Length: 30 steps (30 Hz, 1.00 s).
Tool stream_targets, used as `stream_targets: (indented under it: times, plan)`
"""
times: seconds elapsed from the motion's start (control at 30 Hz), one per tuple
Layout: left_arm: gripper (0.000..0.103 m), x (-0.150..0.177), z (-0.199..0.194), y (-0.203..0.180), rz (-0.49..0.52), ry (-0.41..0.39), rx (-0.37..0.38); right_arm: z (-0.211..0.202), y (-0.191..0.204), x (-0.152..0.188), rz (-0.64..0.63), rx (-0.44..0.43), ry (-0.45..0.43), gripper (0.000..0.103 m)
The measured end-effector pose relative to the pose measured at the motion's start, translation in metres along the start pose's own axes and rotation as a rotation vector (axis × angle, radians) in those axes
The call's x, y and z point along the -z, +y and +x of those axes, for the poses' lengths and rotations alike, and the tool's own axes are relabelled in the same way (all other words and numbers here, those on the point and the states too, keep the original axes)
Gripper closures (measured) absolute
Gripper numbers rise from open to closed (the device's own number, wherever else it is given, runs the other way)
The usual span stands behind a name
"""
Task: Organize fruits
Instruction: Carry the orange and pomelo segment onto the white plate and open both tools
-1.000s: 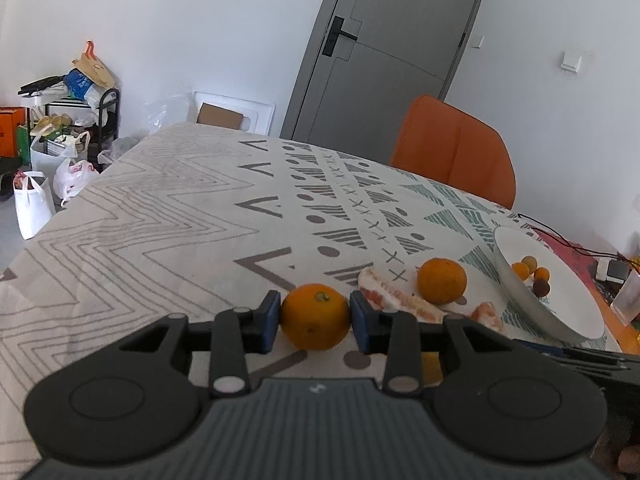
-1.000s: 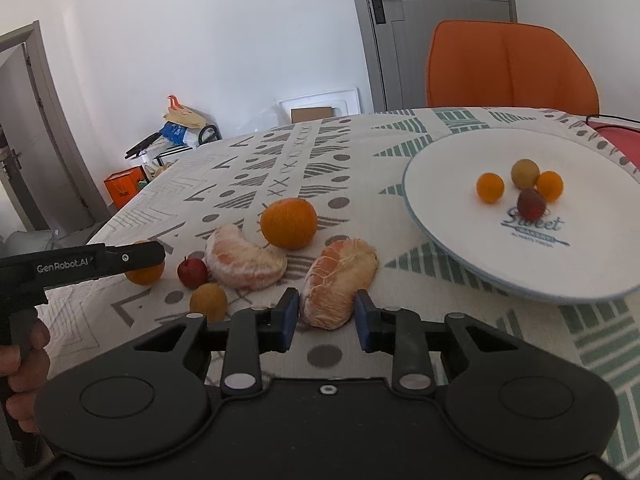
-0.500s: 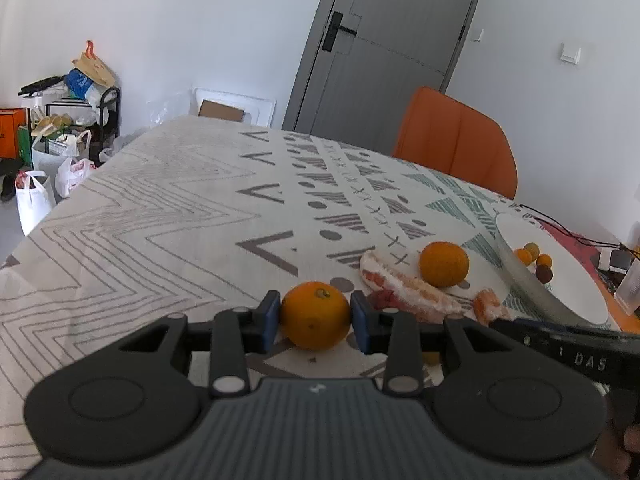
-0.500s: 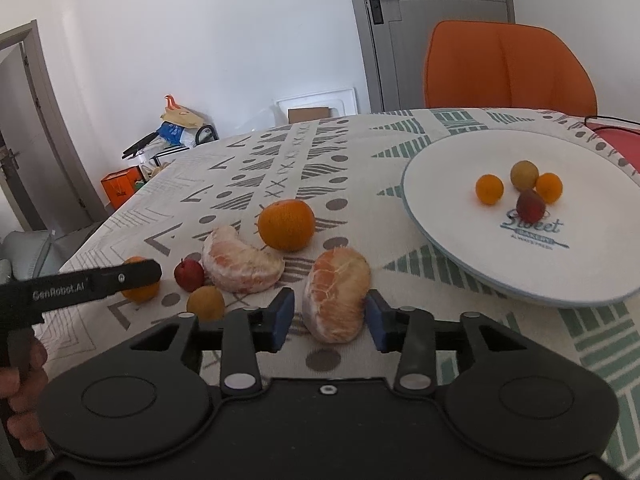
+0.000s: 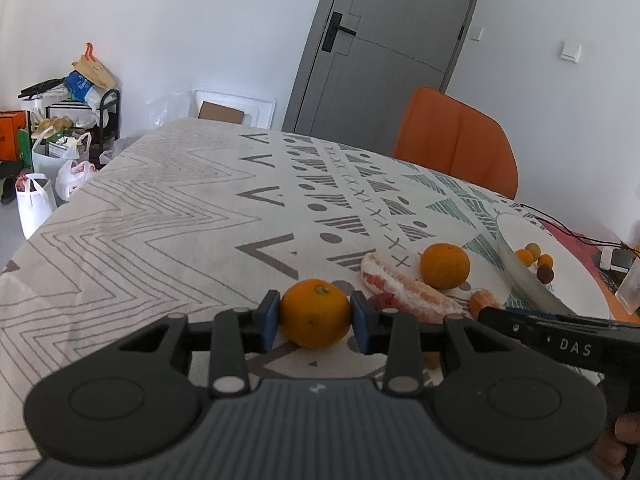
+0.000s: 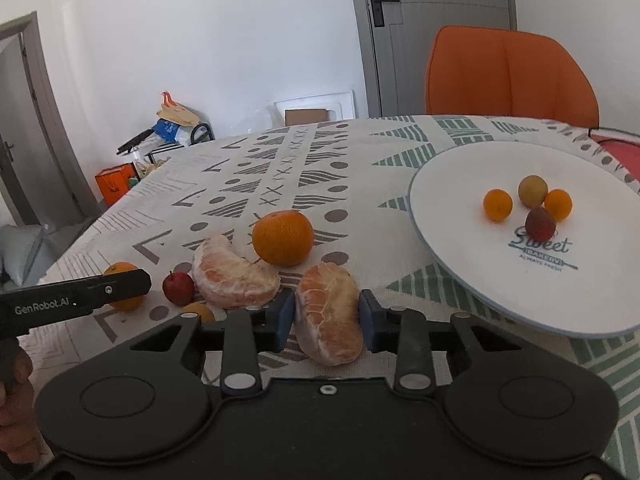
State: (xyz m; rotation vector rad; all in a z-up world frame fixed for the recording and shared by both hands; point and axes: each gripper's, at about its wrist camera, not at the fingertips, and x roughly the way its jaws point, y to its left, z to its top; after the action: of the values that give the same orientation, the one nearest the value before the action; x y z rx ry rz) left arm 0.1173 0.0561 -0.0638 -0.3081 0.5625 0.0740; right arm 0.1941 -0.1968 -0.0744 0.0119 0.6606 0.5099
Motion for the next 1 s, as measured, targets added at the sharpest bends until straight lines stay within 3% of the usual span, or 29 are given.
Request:
stream_targets:
  times: [0.53,1.0]
  plan:
    - [0.067,-0.011,-0.025,-0.024,0.044,-0.067,0.018,-0.04,-0.003,0.001,0.017,-0.055,-0.093,0.072]
    - [0.067,-0.017,-0.029,-0.055,0.094,-0.083,0.064,-0.068,-0.022,-0.002,0.043,-0.015,-0.164,0.072]
